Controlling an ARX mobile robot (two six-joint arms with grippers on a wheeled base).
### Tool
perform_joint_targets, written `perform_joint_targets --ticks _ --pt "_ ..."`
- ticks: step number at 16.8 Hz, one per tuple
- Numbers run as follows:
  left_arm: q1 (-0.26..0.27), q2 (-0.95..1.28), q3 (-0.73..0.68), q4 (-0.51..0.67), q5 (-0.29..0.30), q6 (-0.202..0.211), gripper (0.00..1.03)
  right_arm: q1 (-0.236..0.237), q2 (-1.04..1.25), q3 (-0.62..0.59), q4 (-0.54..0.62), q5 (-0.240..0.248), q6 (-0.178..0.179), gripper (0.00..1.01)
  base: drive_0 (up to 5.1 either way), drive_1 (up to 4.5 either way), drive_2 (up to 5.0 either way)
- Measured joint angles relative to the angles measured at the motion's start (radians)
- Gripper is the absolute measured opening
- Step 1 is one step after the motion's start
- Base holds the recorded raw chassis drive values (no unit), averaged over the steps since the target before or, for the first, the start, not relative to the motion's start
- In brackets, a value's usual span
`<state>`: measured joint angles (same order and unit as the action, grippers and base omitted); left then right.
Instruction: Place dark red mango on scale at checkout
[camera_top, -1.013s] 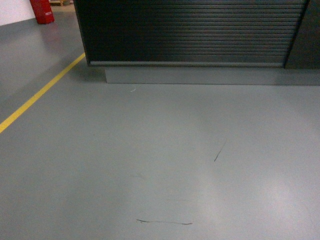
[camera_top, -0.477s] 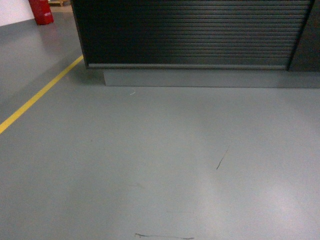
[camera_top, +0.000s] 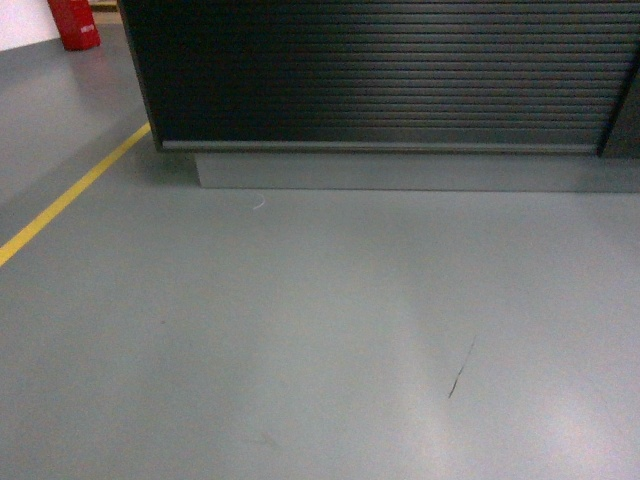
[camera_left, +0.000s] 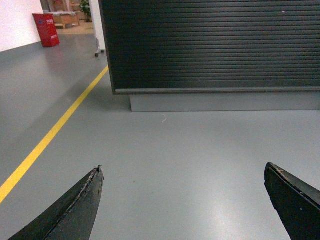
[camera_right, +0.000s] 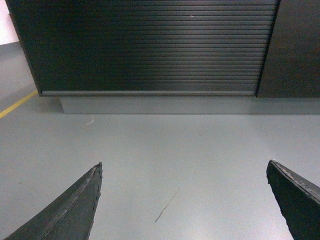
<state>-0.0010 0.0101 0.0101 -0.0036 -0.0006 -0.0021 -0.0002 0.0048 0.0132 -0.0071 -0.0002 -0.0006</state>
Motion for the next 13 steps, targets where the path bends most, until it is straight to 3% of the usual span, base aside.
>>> perform_joint_targets --ticks 13 --pt "0.000 0.000 0.000 0.006 0.001 0.000 0.98 0.000 0.000 0.000 0.004 0.000 0.000 0.98 -0.1 3.97 -4.1"
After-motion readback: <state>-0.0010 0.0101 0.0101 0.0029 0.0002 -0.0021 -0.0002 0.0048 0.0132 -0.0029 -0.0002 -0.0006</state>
